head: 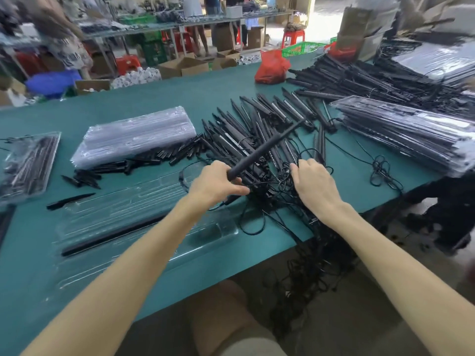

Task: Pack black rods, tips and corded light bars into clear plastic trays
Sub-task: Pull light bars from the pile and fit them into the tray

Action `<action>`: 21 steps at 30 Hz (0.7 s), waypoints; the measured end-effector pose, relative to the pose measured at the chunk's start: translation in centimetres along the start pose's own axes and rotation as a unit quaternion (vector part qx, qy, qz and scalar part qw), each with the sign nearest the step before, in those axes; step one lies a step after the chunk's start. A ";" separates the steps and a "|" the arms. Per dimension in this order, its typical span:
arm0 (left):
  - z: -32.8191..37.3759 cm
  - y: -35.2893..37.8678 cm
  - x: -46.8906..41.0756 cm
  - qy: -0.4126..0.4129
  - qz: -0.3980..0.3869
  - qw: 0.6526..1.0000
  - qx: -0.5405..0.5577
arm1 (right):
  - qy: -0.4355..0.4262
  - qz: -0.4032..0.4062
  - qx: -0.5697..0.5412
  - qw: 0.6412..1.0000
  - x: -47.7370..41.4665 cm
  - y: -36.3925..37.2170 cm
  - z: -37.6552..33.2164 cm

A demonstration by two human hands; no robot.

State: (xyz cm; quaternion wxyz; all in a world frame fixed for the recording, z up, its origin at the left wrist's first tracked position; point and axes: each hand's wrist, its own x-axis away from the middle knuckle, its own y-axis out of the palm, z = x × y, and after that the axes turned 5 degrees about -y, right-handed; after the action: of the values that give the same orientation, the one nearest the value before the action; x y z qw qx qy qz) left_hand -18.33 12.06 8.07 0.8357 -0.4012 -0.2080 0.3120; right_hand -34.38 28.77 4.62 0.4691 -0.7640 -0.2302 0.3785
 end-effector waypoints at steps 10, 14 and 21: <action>1.5 3.0 -1.1 0.083 0.062 0.977 -0.185 | 0.026 -0.008 0.010 1.000 0.0 0.6 0.1; 1.1 2.6 -1.1 0.124 0.047 0.973 -0.191 | 0.038 -0.019 0.010 0.999 0.0 0.8 -0.1; 2.3 1.7 -0.8 0.150 0.028 0.988 -0.007 | 0.025 -0.010 -0.019 0.999 0.0 0.9 0.0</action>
State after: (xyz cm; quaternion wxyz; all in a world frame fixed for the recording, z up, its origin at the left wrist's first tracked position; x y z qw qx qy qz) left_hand -20.91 13.60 8.01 0.8454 -0.4554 -0.0710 0.2702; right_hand -34.38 28.37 3.81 0.4641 -0.7795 -0.2330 0.3504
